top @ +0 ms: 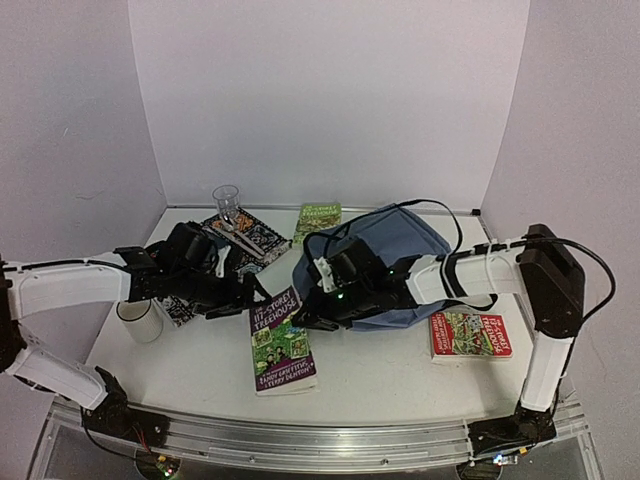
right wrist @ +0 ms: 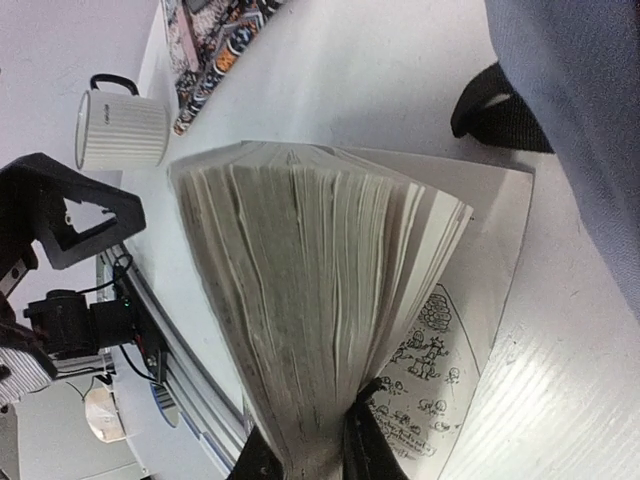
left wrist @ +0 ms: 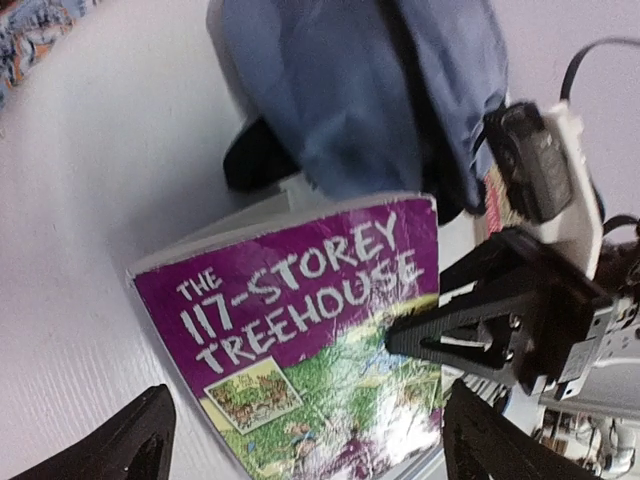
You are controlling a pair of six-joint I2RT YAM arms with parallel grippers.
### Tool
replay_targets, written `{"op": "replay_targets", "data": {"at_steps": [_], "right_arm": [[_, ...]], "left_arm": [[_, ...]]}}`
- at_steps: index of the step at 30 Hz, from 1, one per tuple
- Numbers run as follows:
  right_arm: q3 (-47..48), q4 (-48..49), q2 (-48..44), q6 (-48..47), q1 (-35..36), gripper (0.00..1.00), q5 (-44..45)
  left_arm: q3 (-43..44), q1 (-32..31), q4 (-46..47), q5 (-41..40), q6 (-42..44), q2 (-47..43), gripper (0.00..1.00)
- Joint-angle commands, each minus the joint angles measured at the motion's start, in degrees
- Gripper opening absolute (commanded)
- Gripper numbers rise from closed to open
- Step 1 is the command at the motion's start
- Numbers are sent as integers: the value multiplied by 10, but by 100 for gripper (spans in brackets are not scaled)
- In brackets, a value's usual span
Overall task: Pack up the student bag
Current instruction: Pick up the book from the center of the board.
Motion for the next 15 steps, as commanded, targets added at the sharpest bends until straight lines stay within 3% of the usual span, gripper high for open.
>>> {"op": "replay_targets", "data": {"at_steps": [1, 7, 15], "right_arm": [[13, 89, -97, 16, -21, 0, -17], [24, 102, -160, 29, -43, 0, 29], [30, 127, -210, 53, -56, 0, 108]], "left_arm": [[13, 2, 38, -104, -39, -67, 99], [-11, 2, 105, -149, -87, -138, 100], [-64, 2, 271, -145, -152, -171, 100]]}}
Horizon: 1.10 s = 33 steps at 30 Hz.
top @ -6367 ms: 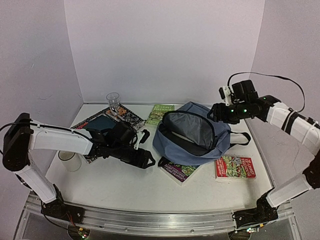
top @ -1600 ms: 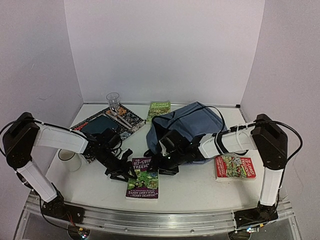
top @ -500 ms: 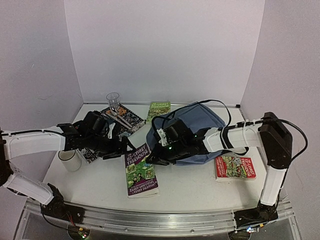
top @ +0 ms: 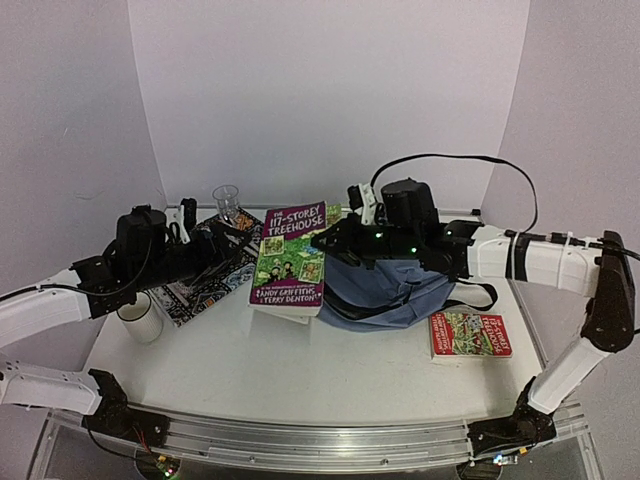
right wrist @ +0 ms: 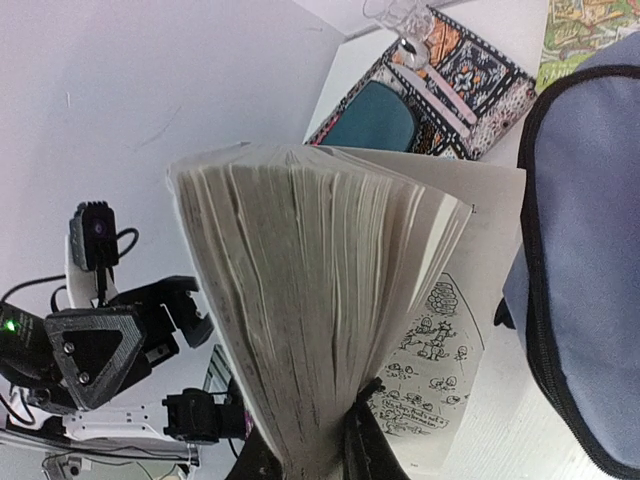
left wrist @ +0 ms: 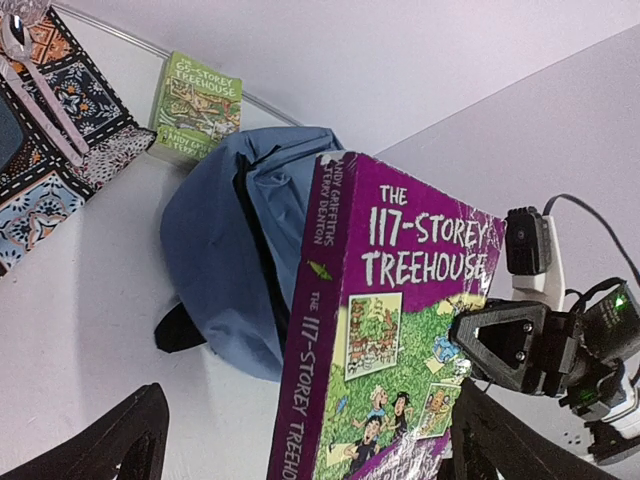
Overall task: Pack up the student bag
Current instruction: Pick up the book from the center of the board, then pass from the right arm to the left
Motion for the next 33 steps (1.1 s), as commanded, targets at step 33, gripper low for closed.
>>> {"op": "replay_targets", "data": {"at_steps": [33], "right_arm": [[-34, 331, -67, 151, -19, 0, 149]], "left_arm": [[40, -5, 483, 139, -163, 203, 71]]}}
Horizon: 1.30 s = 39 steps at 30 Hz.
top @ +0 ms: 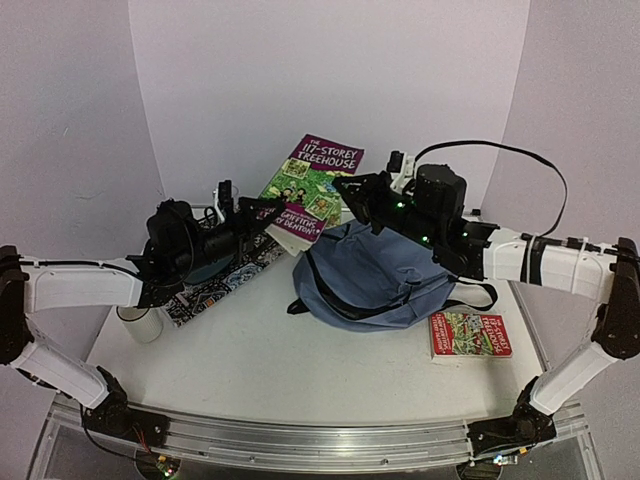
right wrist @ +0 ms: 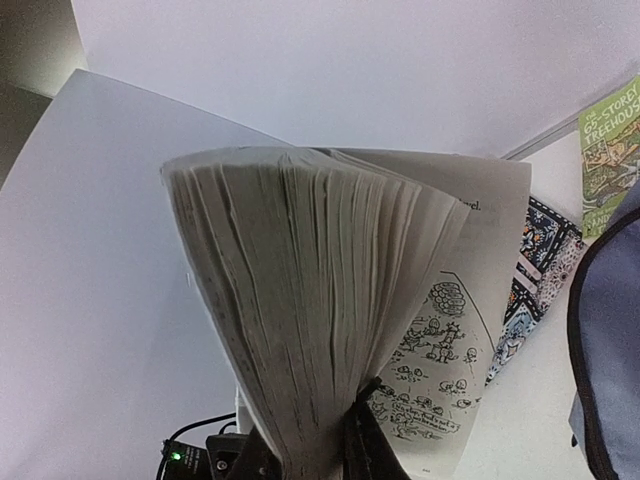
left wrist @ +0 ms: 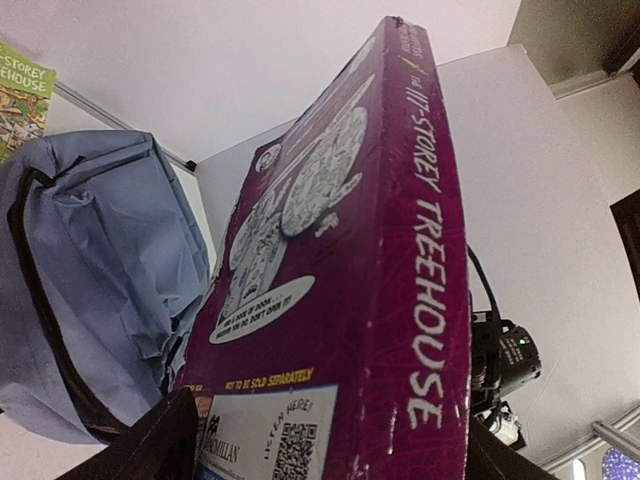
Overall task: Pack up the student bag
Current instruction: Pass from the right arm to the left, then pick up the student bag from the largest pocket of the bag.
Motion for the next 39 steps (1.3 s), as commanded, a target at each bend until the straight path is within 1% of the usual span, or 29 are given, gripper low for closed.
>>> {"op": "replay_targets", "data": {"at_steps": [1, 3, 8, 11, 13, 14, 16, 20, 22, 25, 27, 29, 33, 36, 39], "right_arm": [[4, 118, -18, 21, 1, 0, 8], [2, 118, -11, 21, 0, 0, 4], [-6, 114, 5, 2, -2, 0, -10], [-5, 97, 15, -18, -6, 8, -29], [1, 73, 21, -48, -9, 16, -44], [5, 60, 22, -66, -11, 22, -50], [17, 18, 26, -118, -21, 37, -73], [27, -83, 24, -232, -52, 56, -120], [40, -152, 25, -314, -60, 65, -133], [77, -264, 44, -439, -61, 71, -144], [100, -342, 62, -495, -61, 73, -143], [107, -386, 70, -543, -59, 75, -142], [108, -456, 85, -612, -53, 81, -116], [114, -494, 105, -645, -41, 81, -94], [127, -517, 135, -689, -10, 81, -42]], "left_arm": [[24, -3, 78, 13, -16, 0, 68], [24, -3, 84, 11, -19, -2, 60], [14, -3, 91, -5, -15, -13, 32], [0, -3, 92, -21, -14, -24, 15], [-7, -1, 92, -35, -13, -29, 4], [-12, -1, 92, -42, -12, -33, 1], [-21, 3, 91, -53, -7, -39, 0], [-42, 28, 89, -53, -1, -50, 0], [-55, 48, 86, -49, -1, -57, 0], [-63, 78, 60, -36, 0, -65, 0], [-56, 102, 28, -21, 5, -65, 0], [-48, 124, 9, 6, 10, -58, 0], [-45, 172, -13, 68, 6, -45, 0], [-45, 210, -16, 119, -9, -28, 0], [-36, 232, -18, 157, -15, -13, 0]]}}
